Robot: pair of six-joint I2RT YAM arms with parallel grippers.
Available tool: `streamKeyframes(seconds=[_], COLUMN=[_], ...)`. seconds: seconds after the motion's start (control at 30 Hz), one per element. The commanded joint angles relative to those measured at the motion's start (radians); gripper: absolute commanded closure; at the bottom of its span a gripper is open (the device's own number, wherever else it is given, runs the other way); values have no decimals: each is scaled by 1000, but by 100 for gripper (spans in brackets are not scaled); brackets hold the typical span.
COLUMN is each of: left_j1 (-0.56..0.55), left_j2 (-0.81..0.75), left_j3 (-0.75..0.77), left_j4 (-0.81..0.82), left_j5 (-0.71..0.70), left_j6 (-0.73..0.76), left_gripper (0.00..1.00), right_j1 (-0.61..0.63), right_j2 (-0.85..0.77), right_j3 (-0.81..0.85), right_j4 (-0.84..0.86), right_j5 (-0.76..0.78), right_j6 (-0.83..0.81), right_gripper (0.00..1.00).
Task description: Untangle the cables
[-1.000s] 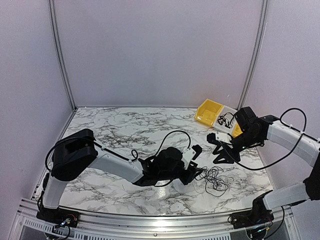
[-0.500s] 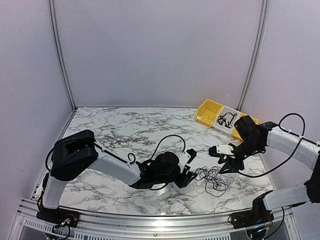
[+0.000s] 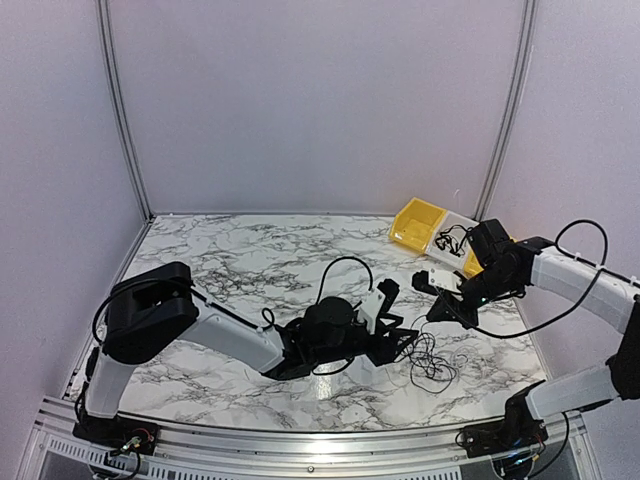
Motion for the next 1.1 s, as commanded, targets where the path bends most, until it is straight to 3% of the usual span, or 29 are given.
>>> streamKeyframes(seconds=[0.0,0.13,0.37,0.63,0.77,1.07], left_j1=[-7,-7,-6,-1,10,14], left_j2=[118,201,250,265,301,421], left_j3=[115,207,251,221,274,416], left_j4=[179,206,252,363,336,245], left_j5=[-22,-58,-235,-307,-323,-226], left_j6=[-84,-111,-166,-205,-259,-358], left_gripper=[45,51,72,72,74,78], right_j1=[7,7,7,8,9,8], right_j2=[-17,-26,-44,-62,-60,-39], right_j3=[82,117,181,175,190,440], right_j4=[-39,-69,-134,-143,-166,-295], right_j5=[-100,-155,-230,-252,-302,-456], right_j6=[55,79,99,109,93,52], right_gripper=[100,100,100,100,100,100])
